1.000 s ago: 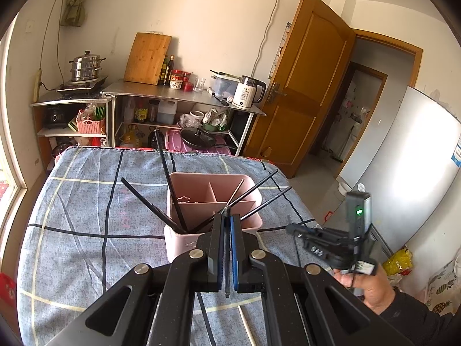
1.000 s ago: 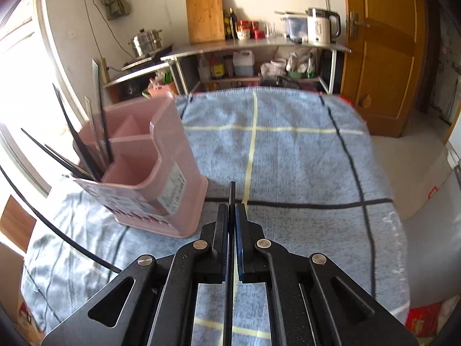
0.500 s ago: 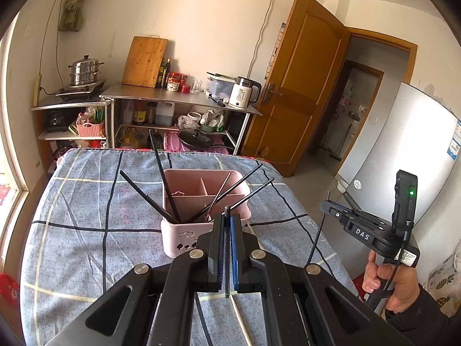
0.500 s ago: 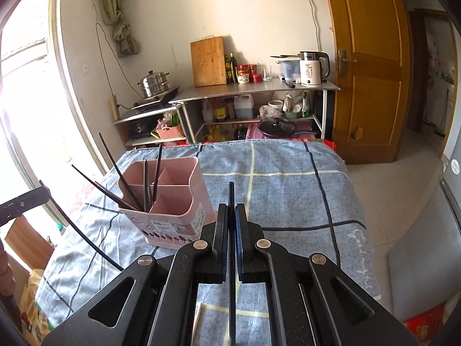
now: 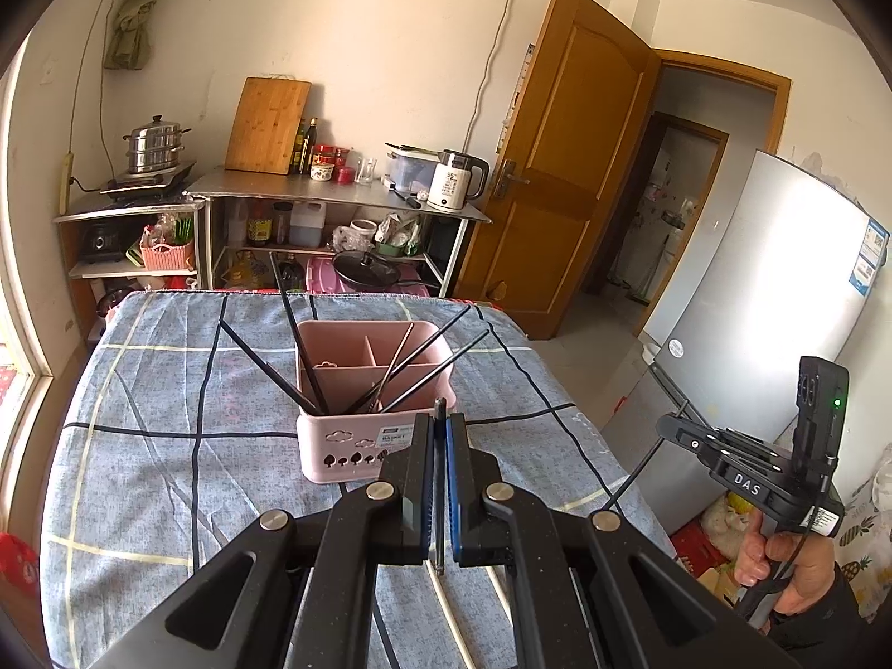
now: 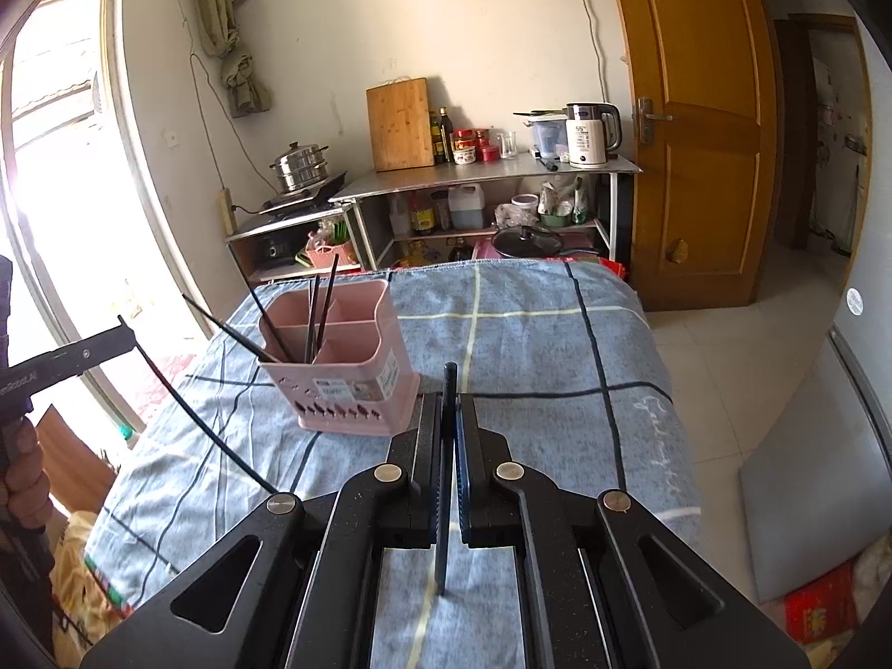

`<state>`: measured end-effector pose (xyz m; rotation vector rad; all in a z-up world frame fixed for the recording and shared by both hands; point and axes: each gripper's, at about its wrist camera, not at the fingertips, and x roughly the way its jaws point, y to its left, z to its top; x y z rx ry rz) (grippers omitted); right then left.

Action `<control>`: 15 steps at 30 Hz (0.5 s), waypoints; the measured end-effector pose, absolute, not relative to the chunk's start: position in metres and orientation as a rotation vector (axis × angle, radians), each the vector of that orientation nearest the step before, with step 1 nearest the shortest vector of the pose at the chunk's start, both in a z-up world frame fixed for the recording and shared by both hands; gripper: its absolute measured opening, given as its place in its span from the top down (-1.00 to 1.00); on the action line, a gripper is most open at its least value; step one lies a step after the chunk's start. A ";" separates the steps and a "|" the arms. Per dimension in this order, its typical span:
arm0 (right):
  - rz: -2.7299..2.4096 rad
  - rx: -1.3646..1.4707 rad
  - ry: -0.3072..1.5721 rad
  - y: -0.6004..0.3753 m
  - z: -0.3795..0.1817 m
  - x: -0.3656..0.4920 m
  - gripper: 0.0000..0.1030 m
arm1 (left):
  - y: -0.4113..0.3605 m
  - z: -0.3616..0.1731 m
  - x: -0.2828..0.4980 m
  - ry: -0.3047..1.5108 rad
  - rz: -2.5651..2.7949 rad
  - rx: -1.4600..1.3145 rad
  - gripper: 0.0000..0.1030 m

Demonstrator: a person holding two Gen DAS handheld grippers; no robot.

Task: Organize utensils
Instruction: 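Lift the held chopsticks with both tools and carry them over the pink basket, then lower the held chopsticks with both tools into the pink basket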

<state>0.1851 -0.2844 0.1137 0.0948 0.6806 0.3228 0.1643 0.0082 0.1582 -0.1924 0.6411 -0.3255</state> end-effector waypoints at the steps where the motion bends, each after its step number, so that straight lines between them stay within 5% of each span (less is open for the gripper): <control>1: 0.324 0.091 0.685 -0.285 0.115 0.181 0.91 | 0.007 0.158 0.162 0.643 -0.326 -0.190 0.93; 15: 0.352 0.050 0.665 -0.280 0.128 0.145 0.92 | 0.001 0.162 0.145 0.656 -0.346 -0.157 0.93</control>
